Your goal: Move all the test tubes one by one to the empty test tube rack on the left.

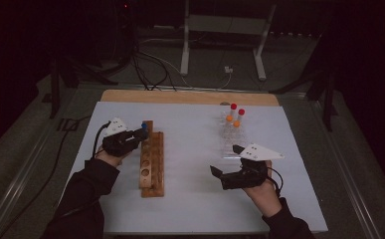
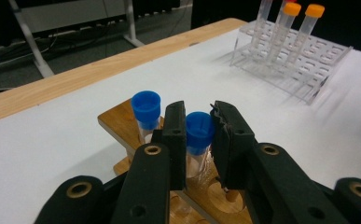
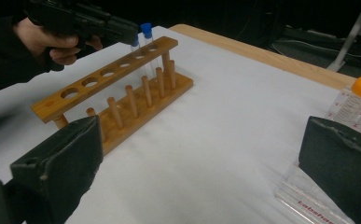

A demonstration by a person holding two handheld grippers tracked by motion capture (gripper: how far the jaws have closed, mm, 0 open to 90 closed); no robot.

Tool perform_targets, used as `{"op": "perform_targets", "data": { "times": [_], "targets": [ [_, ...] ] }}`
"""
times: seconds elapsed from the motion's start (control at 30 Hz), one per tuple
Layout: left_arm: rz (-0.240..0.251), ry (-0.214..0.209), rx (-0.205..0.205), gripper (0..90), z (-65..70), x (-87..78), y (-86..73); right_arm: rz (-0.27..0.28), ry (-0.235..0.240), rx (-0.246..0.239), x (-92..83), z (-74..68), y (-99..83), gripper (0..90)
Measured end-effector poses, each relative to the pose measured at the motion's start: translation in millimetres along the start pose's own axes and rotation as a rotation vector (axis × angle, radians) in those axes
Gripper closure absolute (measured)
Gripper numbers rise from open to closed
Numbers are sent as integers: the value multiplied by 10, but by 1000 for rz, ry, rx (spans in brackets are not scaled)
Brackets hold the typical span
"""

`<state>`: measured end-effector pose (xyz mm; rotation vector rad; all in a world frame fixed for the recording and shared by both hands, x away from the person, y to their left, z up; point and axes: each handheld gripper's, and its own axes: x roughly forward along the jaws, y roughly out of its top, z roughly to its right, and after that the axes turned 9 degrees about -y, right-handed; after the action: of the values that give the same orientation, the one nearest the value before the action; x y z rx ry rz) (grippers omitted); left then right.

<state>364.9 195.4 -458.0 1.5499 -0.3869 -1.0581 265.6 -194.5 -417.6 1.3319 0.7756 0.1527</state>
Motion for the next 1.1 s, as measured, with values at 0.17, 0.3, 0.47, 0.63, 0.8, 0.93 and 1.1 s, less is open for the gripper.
{"op": "perform_targets", "data": {
  "times": [0.17,0.3,0.47,0.63,0.8,0.93,1.1],
  "targets": [
    [-7,-20,-21,767,-21,-3,0,18,1,9,-14,16,17,0],
    [-13,-24,-20,754,-22,-7,-1,29,3,9,-23,37,39,0],
    [21,-52,-20,539,19,-112,62,10,30,10,-41,155,160,0],
    [63,-81,-11,330,142,-252,130,16,0,20,-57,322,277,0],
    [70,-116,-23,146,268,-371,135,35,-40,49,-31,513,320,0],
    [70,-144,-24,33,354,-437,99,10,-94,65,56,654,297,6],
    [83,-169,-1,20,436,-485,44,-32,-136,95,212,838,164,105]
  ]
}}
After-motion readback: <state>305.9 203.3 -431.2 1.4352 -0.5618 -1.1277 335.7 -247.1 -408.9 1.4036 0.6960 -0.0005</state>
